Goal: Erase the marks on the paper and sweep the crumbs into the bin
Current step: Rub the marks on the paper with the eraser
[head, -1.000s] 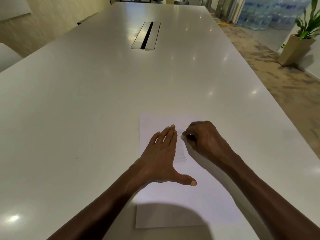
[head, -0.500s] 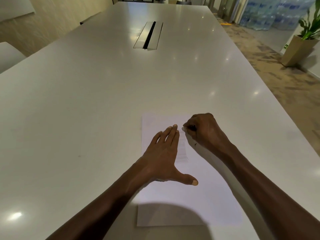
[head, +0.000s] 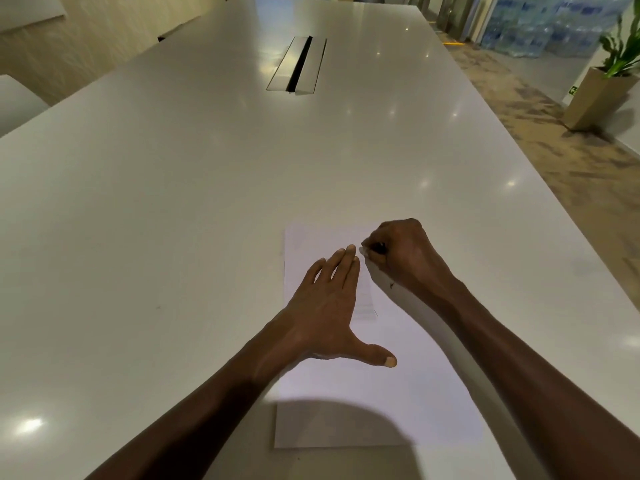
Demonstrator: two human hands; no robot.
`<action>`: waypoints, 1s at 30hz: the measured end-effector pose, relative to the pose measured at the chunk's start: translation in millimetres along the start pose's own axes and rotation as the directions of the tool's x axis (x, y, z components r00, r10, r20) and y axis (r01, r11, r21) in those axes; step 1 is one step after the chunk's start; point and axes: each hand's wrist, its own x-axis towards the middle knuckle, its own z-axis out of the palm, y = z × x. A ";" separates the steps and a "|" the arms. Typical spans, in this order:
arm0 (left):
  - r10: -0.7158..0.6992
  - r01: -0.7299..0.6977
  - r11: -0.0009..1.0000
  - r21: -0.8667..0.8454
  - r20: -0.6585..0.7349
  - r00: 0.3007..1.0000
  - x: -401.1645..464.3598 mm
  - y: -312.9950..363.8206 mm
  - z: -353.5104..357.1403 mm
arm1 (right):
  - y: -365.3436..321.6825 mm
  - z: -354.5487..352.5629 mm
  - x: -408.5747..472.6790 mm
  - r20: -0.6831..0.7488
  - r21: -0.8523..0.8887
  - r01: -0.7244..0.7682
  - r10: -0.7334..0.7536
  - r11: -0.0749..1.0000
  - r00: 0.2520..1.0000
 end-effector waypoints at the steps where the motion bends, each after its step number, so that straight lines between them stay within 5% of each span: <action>1: -0.001 0.001 1.000 0.003 -0.001 1.000 -0.5 0.2 -0.3 | 0.6 0.2 3.2 0.000 0.000 -0.004 0.004 1.000 1.000; 16: 0.014 -0.014 0.999 0.031 0.023 1.000 0.3 -2.2 0.4 | -6.8 -9.9 -33.7 0.011 0.024 -0.008 0.008 1.000 1.000; 30: -0.002 0.002 1.000 0.002 0.020 1.000 -0.7 -0.6 -0.4 | 19.9 -9.0 -17.7 0.075 -0.163 -0.097 0.110 0.982 0.991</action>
